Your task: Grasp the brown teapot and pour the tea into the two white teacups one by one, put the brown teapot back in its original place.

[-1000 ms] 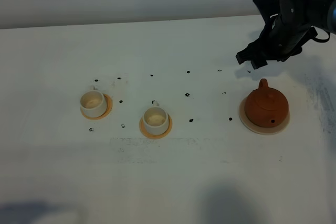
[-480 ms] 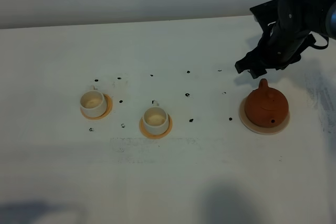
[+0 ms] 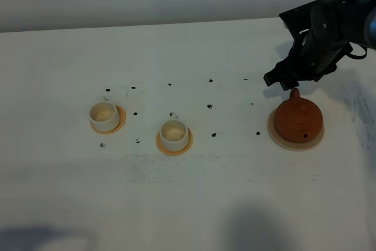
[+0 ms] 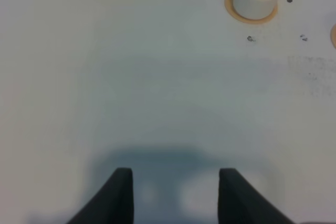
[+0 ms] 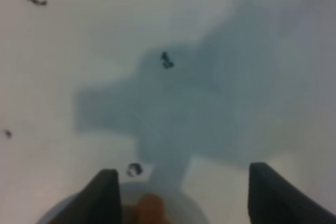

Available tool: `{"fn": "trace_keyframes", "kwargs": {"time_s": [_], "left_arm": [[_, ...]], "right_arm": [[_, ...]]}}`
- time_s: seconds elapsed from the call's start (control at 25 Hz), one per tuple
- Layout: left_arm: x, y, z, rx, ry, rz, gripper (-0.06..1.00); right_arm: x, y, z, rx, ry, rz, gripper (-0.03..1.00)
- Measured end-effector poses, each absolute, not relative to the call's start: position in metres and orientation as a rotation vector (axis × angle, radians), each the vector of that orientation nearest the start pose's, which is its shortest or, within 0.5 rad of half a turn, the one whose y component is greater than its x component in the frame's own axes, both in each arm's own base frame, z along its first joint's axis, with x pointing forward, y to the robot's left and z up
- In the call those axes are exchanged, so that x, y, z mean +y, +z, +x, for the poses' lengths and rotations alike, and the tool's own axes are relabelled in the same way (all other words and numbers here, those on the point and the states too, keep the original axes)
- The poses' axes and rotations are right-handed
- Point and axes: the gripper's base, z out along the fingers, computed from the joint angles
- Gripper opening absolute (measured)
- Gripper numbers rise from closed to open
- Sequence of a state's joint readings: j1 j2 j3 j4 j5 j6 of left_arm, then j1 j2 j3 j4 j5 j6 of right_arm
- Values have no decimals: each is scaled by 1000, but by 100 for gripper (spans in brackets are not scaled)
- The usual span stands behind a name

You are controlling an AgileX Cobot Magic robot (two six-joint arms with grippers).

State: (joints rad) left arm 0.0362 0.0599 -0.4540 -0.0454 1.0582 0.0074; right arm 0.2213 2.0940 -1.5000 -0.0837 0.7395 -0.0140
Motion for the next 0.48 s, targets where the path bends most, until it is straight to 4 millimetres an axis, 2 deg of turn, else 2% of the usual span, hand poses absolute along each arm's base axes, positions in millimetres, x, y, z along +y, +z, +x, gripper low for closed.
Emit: {"fn": "trace_keyframes", "kwargs": {"time_s": [0.48], "left_arm": [[-3, 264, 9, 2147, -30, -32, 38]], "right_arm": [[88, 159, 423, 2798, -61, -409, 53]]}}
